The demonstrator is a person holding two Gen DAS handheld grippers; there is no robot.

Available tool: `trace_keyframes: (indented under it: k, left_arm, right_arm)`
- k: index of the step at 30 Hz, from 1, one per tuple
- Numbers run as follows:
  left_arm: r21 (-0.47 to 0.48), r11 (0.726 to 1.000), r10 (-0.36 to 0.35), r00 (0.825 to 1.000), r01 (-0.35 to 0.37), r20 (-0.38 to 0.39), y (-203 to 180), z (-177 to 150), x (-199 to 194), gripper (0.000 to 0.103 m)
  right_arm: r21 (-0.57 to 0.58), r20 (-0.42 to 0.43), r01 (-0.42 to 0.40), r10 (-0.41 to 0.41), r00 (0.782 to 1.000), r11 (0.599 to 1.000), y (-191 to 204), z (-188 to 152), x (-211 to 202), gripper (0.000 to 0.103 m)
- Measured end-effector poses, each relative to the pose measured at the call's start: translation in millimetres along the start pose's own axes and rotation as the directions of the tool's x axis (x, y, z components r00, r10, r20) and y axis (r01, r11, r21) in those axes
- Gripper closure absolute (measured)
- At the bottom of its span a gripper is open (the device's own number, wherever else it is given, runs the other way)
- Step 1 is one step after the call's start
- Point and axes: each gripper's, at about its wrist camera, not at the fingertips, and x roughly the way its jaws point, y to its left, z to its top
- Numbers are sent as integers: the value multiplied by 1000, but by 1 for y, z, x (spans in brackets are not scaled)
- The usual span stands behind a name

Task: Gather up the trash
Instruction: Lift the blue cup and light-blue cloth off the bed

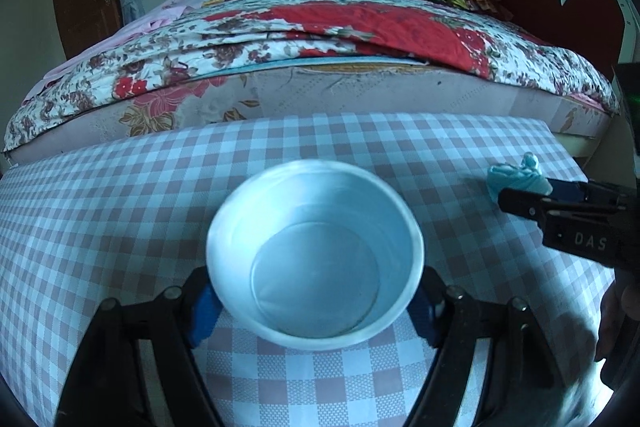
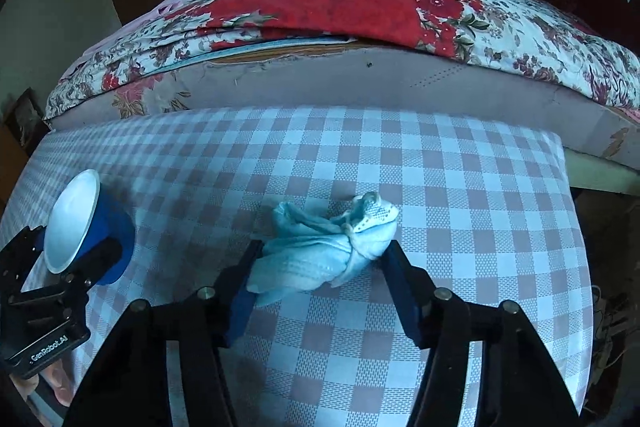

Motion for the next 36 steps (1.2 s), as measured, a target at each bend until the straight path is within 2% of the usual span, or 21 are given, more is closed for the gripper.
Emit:
trace_keyframes:
  k: [1,2,8,12,14,19,27,31,36]
  left_arm:
    - [5,1000,1,1000,-1,1,-1,-1,-1,26]
    - [12,1000,0,1000,0,-1,-3,-2,-3,26]
    - [37,999,5,1000,-5,12,-7,-6,-14,26]
    - [51,999,10,1000,-11,17,-9,-12,-25,26]
    - [50,999,7,1000,-8,17,-9,-17,-31,26]
    - [31,999,-4,1000,4,21,-7,-32,-53,26]
    - [27,1000,-10,1000,10,11,-11,-45,-70,26]
    - [35,999,-13,999,12,31,-12,-52,-89,26]
    - [38,999,-32,999,30,38,-18,-68,-117,26]
  right_arm:
    - [-8,0,9,-9,1000,1000,1,0,0,44]
    - [-31,1,38,-38,999,999,3,-1,0,58]
    - [-83,8,44,-43,999,996,10,-7,-8,75]
    - [-107,37,42,-39,999,993,17,-15,-28,78]
    - [-119,55,43,-37,998,992,22,-20,-41,89]
    - [-125,74,15,-5,997,992,27,-35,-70,90]
    - [-118,88,-55,65,994,992,26,-54,-98,95]
    - [-111,111,-92,105,988,990,24,-64,-121,96]
    - [-125,142,-87,105,984,988,26,-85,-158,96]
